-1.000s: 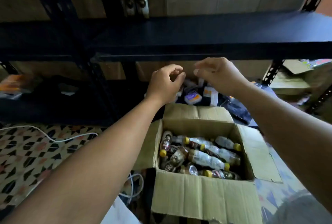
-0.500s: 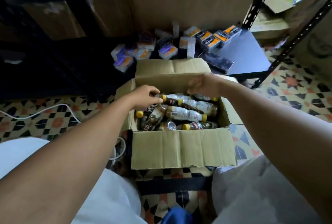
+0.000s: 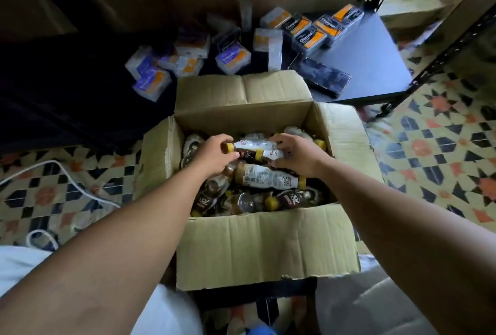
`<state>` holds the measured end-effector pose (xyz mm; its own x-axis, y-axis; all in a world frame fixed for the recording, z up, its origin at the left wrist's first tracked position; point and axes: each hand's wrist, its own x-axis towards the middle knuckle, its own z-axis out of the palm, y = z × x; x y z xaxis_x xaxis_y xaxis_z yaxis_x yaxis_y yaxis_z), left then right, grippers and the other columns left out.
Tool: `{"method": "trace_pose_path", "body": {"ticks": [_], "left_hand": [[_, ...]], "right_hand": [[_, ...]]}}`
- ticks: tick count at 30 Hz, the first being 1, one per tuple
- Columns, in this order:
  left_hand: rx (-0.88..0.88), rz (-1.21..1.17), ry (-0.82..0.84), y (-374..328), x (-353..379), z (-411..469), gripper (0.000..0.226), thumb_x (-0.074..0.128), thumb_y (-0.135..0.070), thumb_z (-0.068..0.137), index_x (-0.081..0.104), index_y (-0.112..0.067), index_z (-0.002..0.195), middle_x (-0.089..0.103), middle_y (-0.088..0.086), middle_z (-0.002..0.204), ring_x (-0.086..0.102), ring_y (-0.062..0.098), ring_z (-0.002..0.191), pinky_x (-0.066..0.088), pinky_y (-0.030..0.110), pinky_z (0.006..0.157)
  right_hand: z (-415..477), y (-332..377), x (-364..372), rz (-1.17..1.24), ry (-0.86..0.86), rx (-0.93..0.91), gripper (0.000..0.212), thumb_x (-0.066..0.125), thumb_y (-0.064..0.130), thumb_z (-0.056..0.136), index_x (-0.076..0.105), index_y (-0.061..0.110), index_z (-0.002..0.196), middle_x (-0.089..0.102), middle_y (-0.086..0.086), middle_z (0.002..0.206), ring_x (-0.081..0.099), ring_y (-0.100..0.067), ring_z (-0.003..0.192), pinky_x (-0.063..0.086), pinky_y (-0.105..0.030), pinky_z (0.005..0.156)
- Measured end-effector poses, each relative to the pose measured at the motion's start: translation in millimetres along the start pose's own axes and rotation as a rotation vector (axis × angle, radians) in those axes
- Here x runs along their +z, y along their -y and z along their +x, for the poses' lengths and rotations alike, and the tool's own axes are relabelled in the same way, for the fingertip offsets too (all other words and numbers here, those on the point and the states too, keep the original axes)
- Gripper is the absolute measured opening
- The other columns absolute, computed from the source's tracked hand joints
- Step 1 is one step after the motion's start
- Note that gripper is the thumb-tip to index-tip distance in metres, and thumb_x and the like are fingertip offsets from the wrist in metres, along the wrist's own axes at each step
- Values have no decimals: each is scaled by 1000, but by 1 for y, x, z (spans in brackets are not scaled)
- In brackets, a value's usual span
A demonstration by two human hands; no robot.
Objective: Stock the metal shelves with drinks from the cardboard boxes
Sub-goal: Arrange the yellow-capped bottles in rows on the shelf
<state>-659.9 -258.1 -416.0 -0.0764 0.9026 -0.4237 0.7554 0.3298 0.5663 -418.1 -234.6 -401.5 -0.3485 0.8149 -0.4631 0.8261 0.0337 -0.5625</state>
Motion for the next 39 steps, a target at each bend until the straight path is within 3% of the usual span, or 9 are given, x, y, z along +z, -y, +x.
{"method": "trace_pose_path", "body": {"ticks": [6, 15, 19, 21, 23, 29, 32, 35, 39], "left_hand": [[-24, -60, -53, 6, 15, 16, 37, 81, -37, 82, 67, -28, 115, 67, -1, 115, 61, 21, 102, 49, 33, 86], [83, -322, -87, -2, 6, 11, 24, 83, -21, 82, 71, -26, 102, 68, -2, 102, 60, 13, 88, 42, 16, 69], [156, -380, -155, -8, -5, 4, 25, 82, -13, 81, 71, -29, 98, 65, -7, 92, 57, 10, 79, 45, 16, 72], [178, -384, -197, -10, -12, -1, 28, 82, -16, 82, 69, -33, 100, 66, -9, 97, 59, 6, 85, 46, 20, 79], [198, -397, -230, -15, -19, -10, 30, 81, -18, 84, 68, -34, 105, 66, -7, 101, 59, 4, 87, 45, 14, 79], [289, -524, -319, -48, -52, -47, 43, 79, -14, 86, 56, -27, 120, 63, -7, 107, 61, 3, 89, 47, 6, 75], [370, -623, -382, -68, -77, -66, 41, 80, -10, 84, 55, -28, 112, 67, 0, 110, 65, 5, 95, 50, 12, 79], [505, -653, -460, -96, -114, -87, 38, 79, -4, 84, 60, -31, 102, 70, 2, 106, 67, 9, 97, 52, 21, 82], [679, -669, -526, -140, -176, -121, 31, 75, -1, 87, 64, -21, 108, 70, 0, 104, 68, 7, 93, 54, 23, 82]], "right_hand": [[21, -7, 11, -41, -4, -18, 75, 83, 41, 82, 50, 31, 148, 67, -4, 133, 63, -21, 119, 49, -31, 95], [10, -19, 5, 154, -123, -33, 67, 83, 35, 84, 54, 28, 145, 59, 8, 124, 57, -13, 110, 41, -27, 89], [-1, -22, -1, 258, -202, -8, 50, 86, 33, 79, 65, 36, 124, 67, 12, 119, 63, -13, 105, 50, -34, 90], [-10, -19, -4, 315, -250, -24, 46, 88, 33, 76, 63, 40, 114, 71, 15, 114, 66, -12, 101, 55, -40, 92], [-20, -12, -11, 386, -295, -45, 48, 89, 29, 77, 58, 43, 110, 71, 13, 114, 68, -11, 99, 58, -42, 87], [-52, 28, -38, 592, -469, -168, 55, 85, 25, 84, 56, 53, 122, 69, 6, 120, 71, -14, 98, 63, -49, 80], [-72, 55, -61, 652, -515, -260, 61, 81, 20, 88, 52, 50, 133, 67, 8, 113, 69, 4, 87, 61, -24, 70], [-90, 90, -92, 644, -607, -356, 58, 81, 20, 89, 53, 44, 135, 66, 8, 107, 64, 8, 79, 51, -15, 67], [-107, 141, -146, 633, -740, -516, 62, 84, 21, 85, 52, 43, 134, 72, 3, 110, 71, -9, 90, 60, -32, 77]]}}
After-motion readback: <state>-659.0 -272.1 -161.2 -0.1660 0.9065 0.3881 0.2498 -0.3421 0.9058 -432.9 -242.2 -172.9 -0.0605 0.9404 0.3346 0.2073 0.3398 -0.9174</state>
